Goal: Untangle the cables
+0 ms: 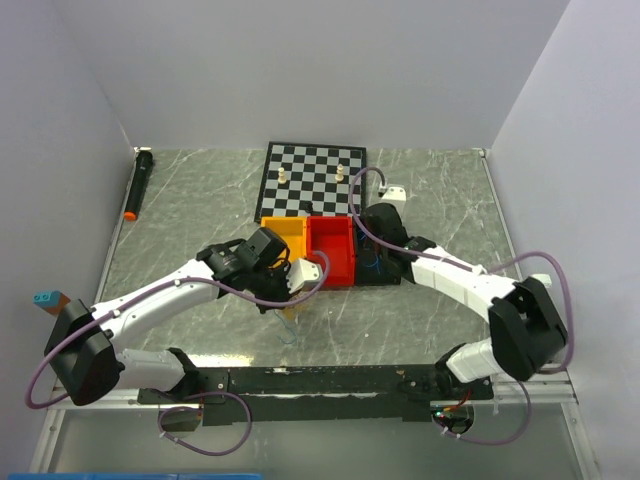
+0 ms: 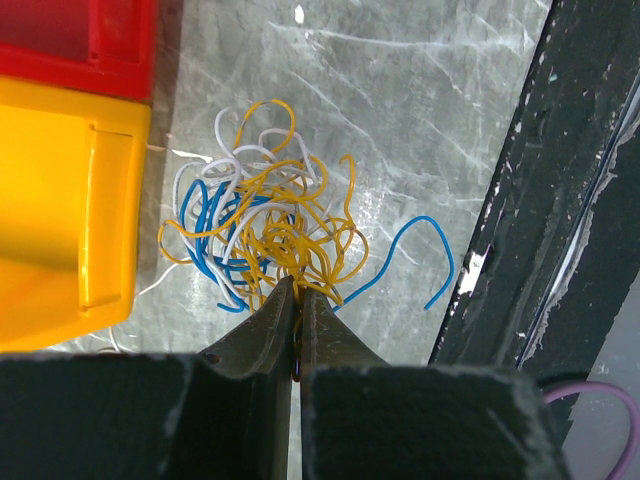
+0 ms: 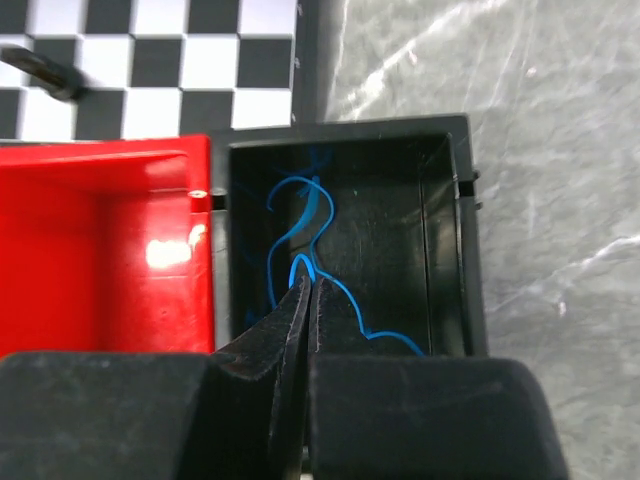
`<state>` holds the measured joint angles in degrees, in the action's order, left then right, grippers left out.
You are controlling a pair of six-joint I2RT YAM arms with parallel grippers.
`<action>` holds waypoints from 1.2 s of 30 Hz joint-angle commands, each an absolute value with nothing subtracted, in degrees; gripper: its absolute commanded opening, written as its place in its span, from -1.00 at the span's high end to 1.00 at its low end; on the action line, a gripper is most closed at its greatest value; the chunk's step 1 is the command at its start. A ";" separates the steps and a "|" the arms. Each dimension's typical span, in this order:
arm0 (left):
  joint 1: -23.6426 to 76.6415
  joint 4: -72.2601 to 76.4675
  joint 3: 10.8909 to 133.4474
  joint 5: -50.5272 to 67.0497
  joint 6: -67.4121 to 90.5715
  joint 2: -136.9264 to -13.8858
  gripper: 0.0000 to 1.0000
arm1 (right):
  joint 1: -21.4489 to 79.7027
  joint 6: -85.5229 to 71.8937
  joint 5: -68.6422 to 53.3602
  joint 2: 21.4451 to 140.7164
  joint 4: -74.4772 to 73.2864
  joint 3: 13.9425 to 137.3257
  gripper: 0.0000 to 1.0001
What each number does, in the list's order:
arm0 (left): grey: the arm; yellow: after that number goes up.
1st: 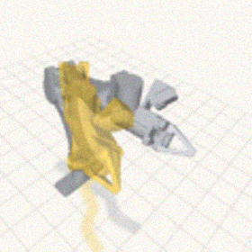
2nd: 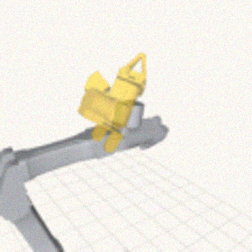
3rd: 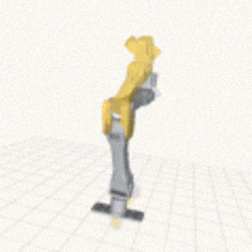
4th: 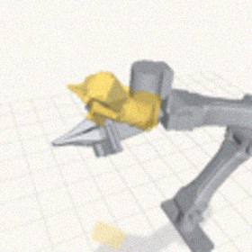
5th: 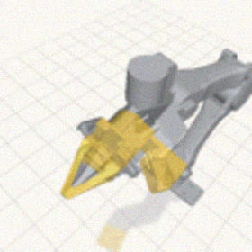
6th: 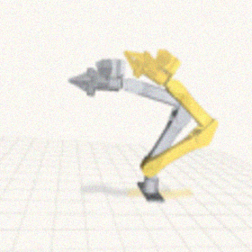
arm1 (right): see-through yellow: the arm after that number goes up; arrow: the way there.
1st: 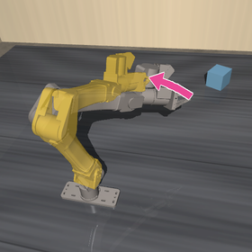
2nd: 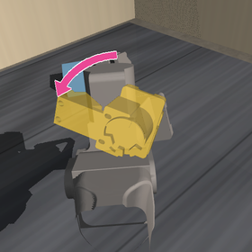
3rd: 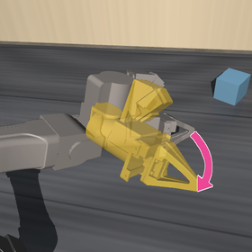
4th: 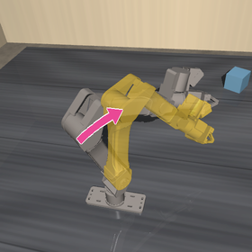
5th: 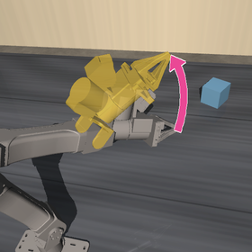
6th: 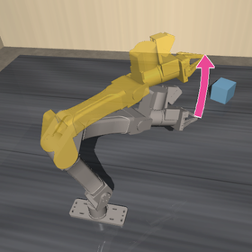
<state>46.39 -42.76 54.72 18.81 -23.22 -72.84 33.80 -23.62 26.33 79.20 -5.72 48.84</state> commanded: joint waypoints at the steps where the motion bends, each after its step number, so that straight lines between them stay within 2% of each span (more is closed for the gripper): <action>1: 46.76 -40.96 53.97 19.60 -22.68 -71.10 0.86 | 32.00 -25.58 24.61 83.66 -1.76 52.38 1.00; 9: 46.76 -40.25 53.88 20.39 -21.62 -70.66 0.79 | 30.94 -26.54 21.63 91.14 -2.20 55.10 1.00; 11: 46.76 -40.17 54.23 21.00 -21.01 -70.93 0.79 | 30.94 -26.63 20.92 90.44 -1.93 55.20 0.67; 13: 46.76 -39.73 54.40 21.62 -20.74 -71.10 0.79 | 30.85 -26.63 20.66 88.43 -1.93 55.11 0.15; 15: 46.67 -39.29 54.41 22.06 -20.57 -71.10 0.81 | 30.76 -26.63 19.87 85.79 -2.11 54.76 -0.22; 17: 46.67 -38.94 54.49 22.59 -20.22 -71.10 0.82 | 30.67 -26.98 18.73 82.37 -2.20 53.62 -0.41; 23: 46.67 -38.59 54.67 23.20 -20.04 -71.63 0.84 | 30.41 -27.68 15.38 71.74 -0.88 48.08 -0.49; 28: 46.67 -38.58 55.72 23.73 -19.78 -71.81 0.85 | 30.59 -27.78 13.11 62.87 -2.64 44.13 -0.45; 31: 46.32 -38.23 57.04 24.16 -18.37 -71.63 0.86 | 32.42 -25.06 5.14 54.87 2.08 37.90 -0.47; 33: 45.79 -38.32 58.00 25.66 -18.02 -71.81 0.86 | 33.39 -24.17 -3.04 49.60 4.21 34.03 -0.55; 36: 45.44 -38.76 59.15 27.50 -18.10 -72.51 0.85 | 35.76 -25.13 -12.63 46.06 6.50 29.90 -0.59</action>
